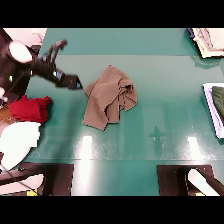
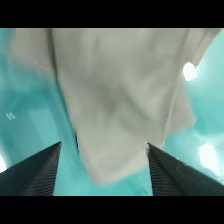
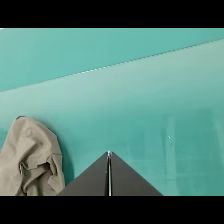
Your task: Fold the shirts.
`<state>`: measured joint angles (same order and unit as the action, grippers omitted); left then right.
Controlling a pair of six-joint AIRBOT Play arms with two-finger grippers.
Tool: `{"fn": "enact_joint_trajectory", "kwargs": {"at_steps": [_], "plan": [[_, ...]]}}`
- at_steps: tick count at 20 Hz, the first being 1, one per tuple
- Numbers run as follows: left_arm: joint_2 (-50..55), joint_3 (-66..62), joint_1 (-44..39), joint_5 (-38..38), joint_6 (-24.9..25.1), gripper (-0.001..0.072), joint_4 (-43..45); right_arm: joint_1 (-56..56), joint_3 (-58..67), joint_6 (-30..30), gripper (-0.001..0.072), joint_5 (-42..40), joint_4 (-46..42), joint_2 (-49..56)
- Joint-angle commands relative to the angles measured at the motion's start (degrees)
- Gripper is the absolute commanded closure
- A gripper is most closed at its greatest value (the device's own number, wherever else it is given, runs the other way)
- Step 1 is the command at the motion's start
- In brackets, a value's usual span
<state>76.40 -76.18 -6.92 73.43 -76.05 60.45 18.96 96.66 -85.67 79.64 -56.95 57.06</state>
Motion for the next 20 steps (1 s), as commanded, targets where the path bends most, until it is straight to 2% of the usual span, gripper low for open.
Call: {"fn": "enact_joint_trajectory", "kwargs": {"at_steps": [1, 2, 5, 7, 18, 19, 20], "plan": [[-7.56, 21.86, 0.96, -6.01, -1.86, 0.0105, -3.93, -0.04, 0.07, 0.33, 0.0693, 0.02, -0.04, 0.13], [-8.61, 27.26, 0.96, -7.50, -1.31, 0.0105, -7.15, -0.04, 0.07, 0.33, 0.0693, 0.04, -0.07, 0.13], [-8.90, 38.62, 0.94, -10.67, 4.57, 0.0105, -17.57, -0.04, 0.00, 0.33, 0.0692, 0.07, -0.09, 0.42], [-8.90, 42.21, 0.94, -14.75, 4.96, 0.0106, -18.67, -0.04, -1.07, 0.31, 0.0692, 0.00, 0.13, 0.37], [-8.83, 42.80, 0.94, -25.66, 6.10, 0.0108, -25.53, -0.04, -9.51, 0.26, 0.0692, -0.04, 0.48, 0.35], [-8.83, 42.80, 0.94, -25.83, 6.47, 0.0241, -25.90, -0.04, -9.79, 0.26, 0.0693, -0.15, 0.48, 0.37], [-8.83, 42.80, 0.94, -25.86, 8.07, 0.0459, -26.23, -0.04, -10.16, 0.24, 0.0692, -0.20, 0.48, 0.35]]}}
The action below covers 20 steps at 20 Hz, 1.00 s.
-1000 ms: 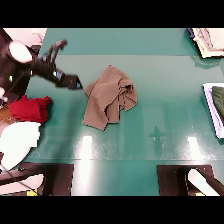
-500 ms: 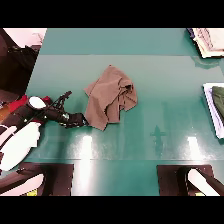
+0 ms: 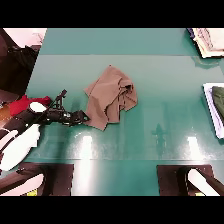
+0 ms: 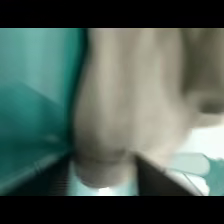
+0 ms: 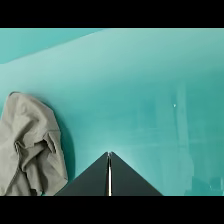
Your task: Fold the shirts.
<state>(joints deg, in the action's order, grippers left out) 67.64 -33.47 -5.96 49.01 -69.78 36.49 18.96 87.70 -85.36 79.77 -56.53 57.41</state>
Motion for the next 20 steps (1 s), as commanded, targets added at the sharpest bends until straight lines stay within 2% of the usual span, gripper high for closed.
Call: {"fn": "enact_joint_trajectory", "kwargs": {"at_steps": [1, 2, 4, 8, 9, 10, 11, 15, 18, 20], "plan": [[-0.07, 0.09, -0.02, -1.36, 2.89, 0.0601, -2.82, -0.04, -1.53, -0.04, 0.0692, -0.28, 0.07, 0.02], [-0.07, 0.04, -0.02, -1.20, 3.48, 0.0682, -3.54, -0.04, -2.01, -0.07, 0.0692, -0.26, 0.07, 0.00], [-0.09, -1.95, 0.00, 0.57, 3.78, 0.0684, -2.60, -0.28, -3.61, -0.07, 0.0692, -0.24, 0.39, 0.00], [-0.09, -16.35, 0.11, 9.57, 2.05, 0.0683, 8.31, -7.74, -12.74, 0.55, 0.0673, -2.21, 3.45, 0.07], [-0.09, -20.94, 0.11, 11.76, 2.05, 0.0683, 10.62, -10.93, -16.00, 0.96, 0.0497, -4.22, 3.41, 0.17], [-0.09, -25.86, 0.11, 13.62, 2.05, 0.0683, 12.33, -14.56, -19.69, 1.03, 0.0276, -7.13, 3.39, 0.66], [-0.09, -30.05, 0.11, 14.75, 2.08, 0.0683, 13.16, -17.90, -22.82, 1.03, 0.0232, -9.70, 3.39, 1.73], [-0.09, -41.51, 0.11, 16.15, 1.95, 0.0683, 14.10, -30.29, -30.34, 1.05, 0.0233, -21.29, 4.04, 12.44], [-0.09, -42.77, 0.11, 16.65, 0.72, 0.0683, 14.16, -37.59, -30.08, 1.60, 0.0234, -28.68, 6.14, 22.25], [-0.07, -42.77, 0.11, 17.62, 0.74, 0.0682, 14.38, -40.83, -27.80, 1.68, 0.0234, -30.40, 5.97, 27.69]]}}
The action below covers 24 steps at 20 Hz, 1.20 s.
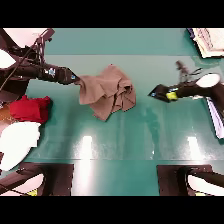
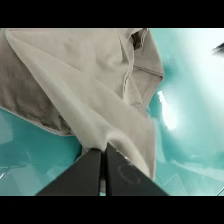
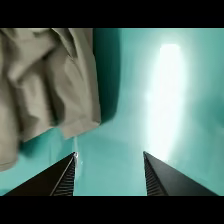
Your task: Fold the shirts.
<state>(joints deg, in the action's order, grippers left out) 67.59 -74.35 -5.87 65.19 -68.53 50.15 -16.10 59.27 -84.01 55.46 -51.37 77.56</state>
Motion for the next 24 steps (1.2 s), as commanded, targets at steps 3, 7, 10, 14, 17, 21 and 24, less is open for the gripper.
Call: {"fn": "enact_joint_trajectory", "kwargs": {"at_steps": [3, 7, 10, 14, 17, 21, 24], "plan": [[-0.02, -1.90, 0.02, 1.92, -0.52, 0.0682, 0.74, -8.09, 6.10, 0.35, 0.0233, -6.97, 0.85, 14.36], [-0.02, -1.90, 0.02, 1.88, -1.14, 0.0682, 0.72, -8.57, 13.38, 0.33, 0.0275, -6.91, 2.75, 19.82], [-0.04, -1.90, 0.02, 1.79, -1.70, 0.0683, 0.72, -8.44, 16.57, 0.55, 0.0699, -6.95, 2.47, 20.83], [-1.51, -6.73, 0.09, 1.49, -3.15, 0.0683, 5.73, -4.24, 24.04, 0.48, 0.0695, -0.68, -6.60, 15.17], [-3.78, -18.21, 0.09, 1.81, -4.15, 0.0683, 10.23, 1.57, 32.54, -3.37, 0.0695, 2.82, -20.04, 5.05], [-5.86, -35.28, 0.07, 1.29, -5.20, 0.0683, 10.84, 9.35, 44.09, -4.90, 0.0695, 3.91, -25.29, -7.52], [-7.67, -43.41, 0.07, 1.40, -6.73, 0.0682, 10.40, 13.40, 51.45, -4.87, 0.0695, 3.98, -25.31, -14.53]]}}
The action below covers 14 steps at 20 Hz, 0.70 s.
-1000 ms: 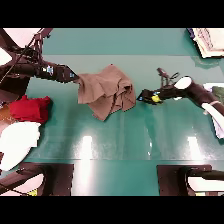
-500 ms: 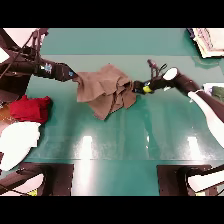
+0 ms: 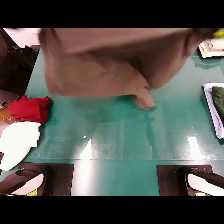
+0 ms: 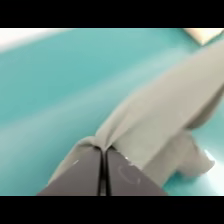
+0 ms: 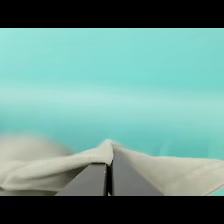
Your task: Fold the shirts.
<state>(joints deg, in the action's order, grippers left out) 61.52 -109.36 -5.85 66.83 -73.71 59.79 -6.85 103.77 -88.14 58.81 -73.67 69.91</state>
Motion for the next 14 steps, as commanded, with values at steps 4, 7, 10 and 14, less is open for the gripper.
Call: {"fn": "enact_joint_trajectory", "kwargs": {"at_steps": [4, 7, 10, 14], "plan": [[-6.45, -9.42, 0.04, -0.68, -1.55, 0.0683, -3.45, 8.20, 12.50, -0.70, 0.0695, 0.46, -3.04, -14.60], [-8.24, -9.68, 0.04, -1.46, -1.51, 0.0683, -11.52, 12.28, 12.96, -0.09, 0.0695, -0.68, -3.02, -19.21], [-8.17, -9.44, 0.04, -1.03, -1.51, 0.0683, -18.91, 16.00, 12.96, -0.07, 0.0695, -0.28, -2.84, -20.79], [-7.04, -3.37, 0.04, -0.28, -1.55, 0.0683, -17.46, 13.81, 12.98, 0.13, 0.0695, 4.63, -0.37, -15.69]]}}
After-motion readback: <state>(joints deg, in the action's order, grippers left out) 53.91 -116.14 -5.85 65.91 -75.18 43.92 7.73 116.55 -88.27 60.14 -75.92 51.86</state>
